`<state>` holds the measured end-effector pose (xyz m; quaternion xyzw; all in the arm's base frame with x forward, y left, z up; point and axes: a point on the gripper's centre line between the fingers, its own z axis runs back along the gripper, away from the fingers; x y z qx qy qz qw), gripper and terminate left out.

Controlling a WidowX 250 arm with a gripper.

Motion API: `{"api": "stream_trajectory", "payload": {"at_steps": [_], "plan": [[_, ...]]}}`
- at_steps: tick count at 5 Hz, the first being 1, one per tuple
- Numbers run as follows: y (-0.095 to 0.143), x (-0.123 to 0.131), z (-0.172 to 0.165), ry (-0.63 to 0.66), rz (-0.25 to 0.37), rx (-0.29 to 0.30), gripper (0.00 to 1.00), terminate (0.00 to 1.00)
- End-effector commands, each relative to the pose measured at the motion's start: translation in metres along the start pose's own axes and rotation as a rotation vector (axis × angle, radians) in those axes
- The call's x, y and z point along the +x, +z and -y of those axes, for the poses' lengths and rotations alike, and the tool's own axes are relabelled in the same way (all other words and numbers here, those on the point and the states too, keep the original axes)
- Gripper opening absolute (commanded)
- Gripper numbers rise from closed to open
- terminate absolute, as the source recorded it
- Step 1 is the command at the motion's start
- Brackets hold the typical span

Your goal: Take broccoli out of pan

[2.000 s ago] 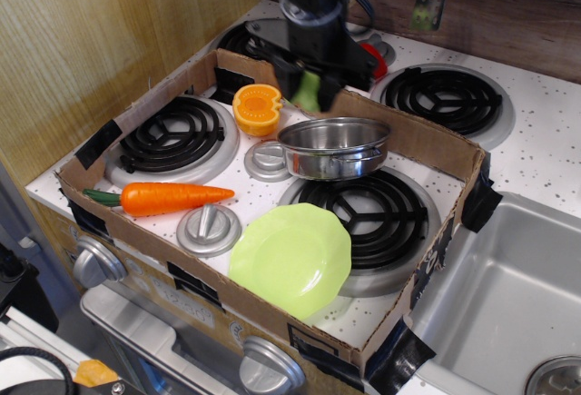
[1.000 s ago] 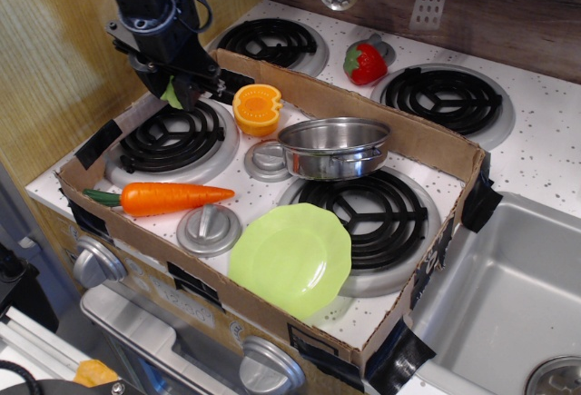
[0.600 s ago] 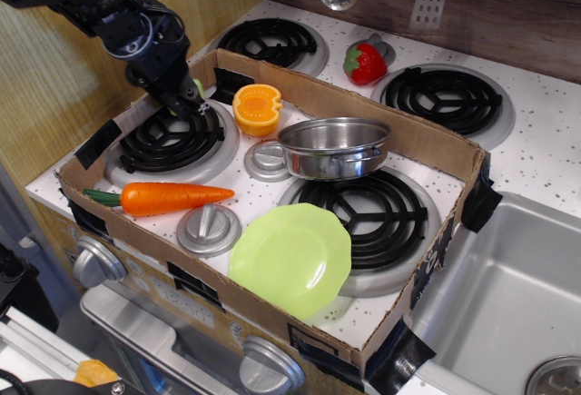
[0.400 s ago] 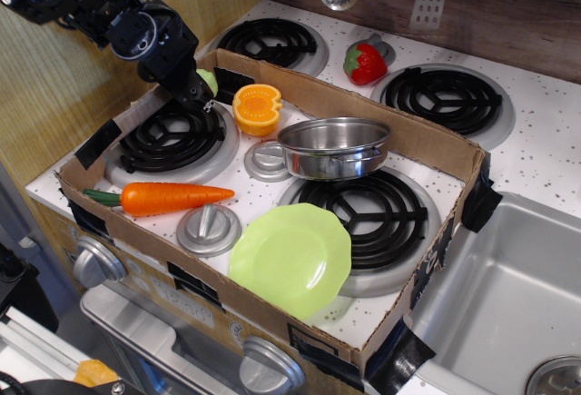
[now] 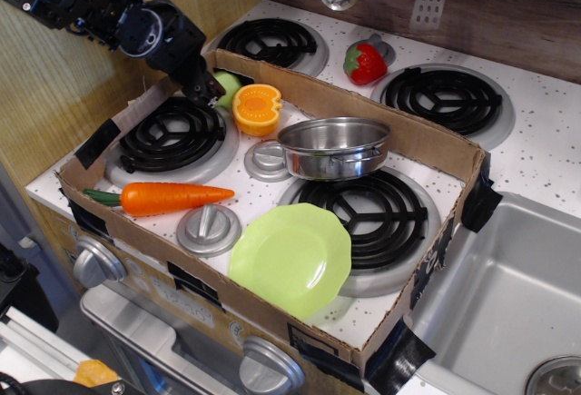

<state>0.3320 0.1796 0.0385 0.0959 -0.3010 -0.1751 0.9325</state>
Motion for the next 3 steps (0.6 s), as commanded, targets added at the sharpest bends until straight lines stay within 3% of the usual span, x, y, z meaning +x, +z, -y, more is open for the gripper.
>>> {"api": "stream_trajectory", "payload": {"at_steps": [1,2,3], "plan": [[0.031,0.026,-0.01,-0.034,-0.06,0.103,1.0,0.0],[0.061,0.039,-0.001,-0.038,-0.172,0.176,1.0,0.0],[0.092,0.06,0.009,-0.033,-0.256,0.249,1.0,1.0]]}}
